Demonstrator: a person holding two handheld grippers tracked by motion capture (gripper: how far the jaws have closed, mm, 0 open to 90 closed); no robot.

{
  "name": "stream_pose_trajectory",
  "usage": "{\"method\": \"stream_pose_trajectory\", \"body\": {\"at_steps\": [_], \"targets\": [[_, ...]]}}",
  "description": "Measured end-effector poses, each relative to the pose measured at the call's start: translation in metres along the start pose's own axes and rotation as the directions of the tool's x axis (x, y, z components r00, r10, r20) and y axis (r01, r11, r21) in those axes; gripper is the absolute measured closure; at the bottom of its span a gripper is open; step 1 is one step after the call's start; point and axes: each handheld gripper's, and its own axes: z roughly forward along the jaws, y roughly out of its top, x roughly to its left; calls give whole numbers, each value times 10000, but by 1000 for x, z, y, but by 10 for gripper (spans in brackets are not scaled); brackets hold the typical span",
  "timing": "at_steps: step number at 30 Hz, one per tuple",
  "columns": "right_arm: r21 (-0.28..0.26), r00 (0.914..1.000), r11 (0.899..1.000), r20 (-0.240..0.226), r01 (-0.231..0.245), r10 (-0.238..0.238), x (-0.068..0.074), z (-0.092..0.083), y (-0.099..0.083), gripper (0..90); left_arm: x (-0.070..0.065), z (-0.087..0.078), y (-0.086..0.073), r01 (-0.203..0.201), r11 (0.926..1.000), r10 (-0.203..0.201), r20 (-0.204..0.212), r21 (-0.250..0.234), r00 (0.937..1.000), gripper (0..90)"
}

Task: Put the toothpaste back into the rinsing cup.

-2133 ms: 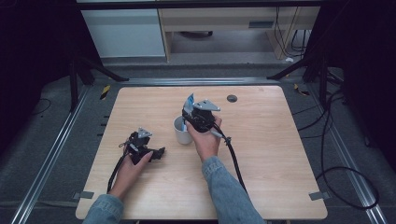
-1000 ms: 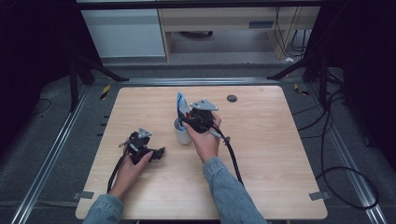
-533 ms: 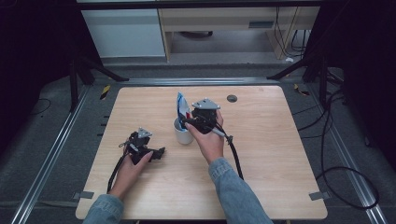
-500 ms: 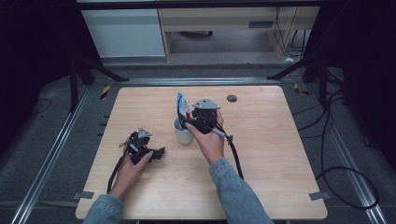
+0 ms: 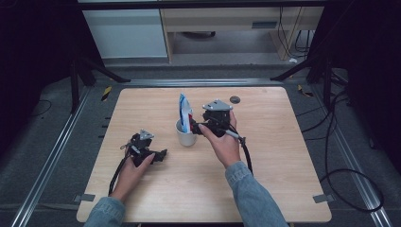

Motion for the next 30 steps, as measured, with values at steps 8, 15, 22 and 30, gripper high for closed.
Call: {"method": "stream_pose_trajectory", "body": {"at_steps": [8, 15, 22, 30], "targets": [[215, 9998, 9998, 207, -49, 44, -21, -19, -14, 83, 0, 0, 0, 6, 10000, -6, -4, -6, 10000, 0], [562, 9973, 9984, 737, 6, -48, -41, -34, -32, 84, 0, 0, 0, 7, 10000, -7, -6, -7, 10000, 0], [1068, 9944, 9942, 1061, -123, 9, -59, -48, -55, 71, 0, 0, 0, 4, 10000, -4, -9, -7, 10000, 0], [1539, 9920, 9879, 1259, -187, -8, -69, -55, -86, 72, 0, 0, 0, 9, 10000, -9, -9, -10, 10000, 0]]}}
